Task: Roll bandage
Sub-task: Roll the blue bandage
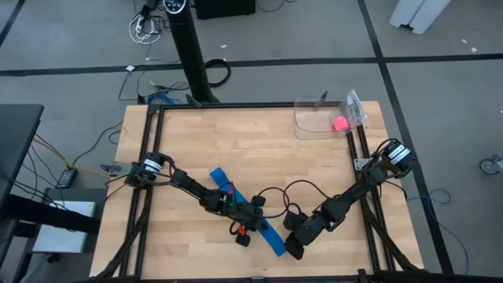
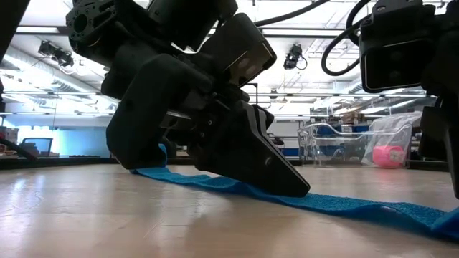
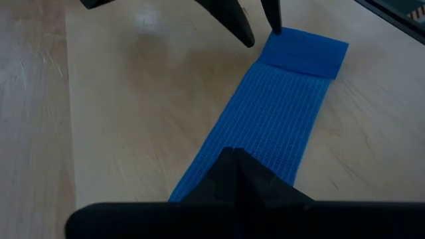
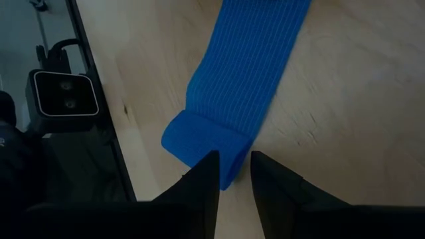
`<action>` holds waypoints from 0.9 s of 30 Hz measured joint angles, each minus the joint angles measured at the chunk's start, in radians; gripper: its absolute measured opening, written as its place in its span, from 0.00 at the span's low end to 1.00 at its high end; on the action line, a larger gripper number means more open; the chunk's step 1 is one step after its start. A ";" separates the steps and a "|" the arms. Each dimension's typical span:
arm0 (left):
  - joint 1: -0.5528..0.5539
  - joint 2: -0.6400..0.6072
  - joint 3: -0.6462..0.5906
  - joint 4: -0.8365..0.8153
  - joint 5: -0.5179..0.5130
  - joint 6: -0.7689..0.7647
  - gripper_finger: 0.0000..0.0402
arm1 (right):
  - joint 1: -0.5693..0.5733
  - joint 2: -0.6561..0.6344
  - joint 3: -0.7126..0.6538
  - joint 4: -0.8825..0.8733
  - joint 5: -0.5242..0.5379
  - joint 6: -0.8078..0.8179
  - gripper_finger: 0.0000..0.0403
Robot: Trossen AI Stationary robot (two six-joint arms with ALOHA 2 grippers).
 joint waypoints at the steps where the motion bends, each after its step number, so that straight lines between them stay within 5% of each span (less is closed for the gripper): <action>1: 0.000 0.000 0.000 0.000 -0.001 -0.001 0.00 | 0.000 0.000 0.000 0.000 0.000 0.000 0.22; 27: 0.000 0.001 -0.001 0.003 -0.043 -0.037 0.00 | 0.000 0.001 0.000 -0.006 0.001 -0.010 0.19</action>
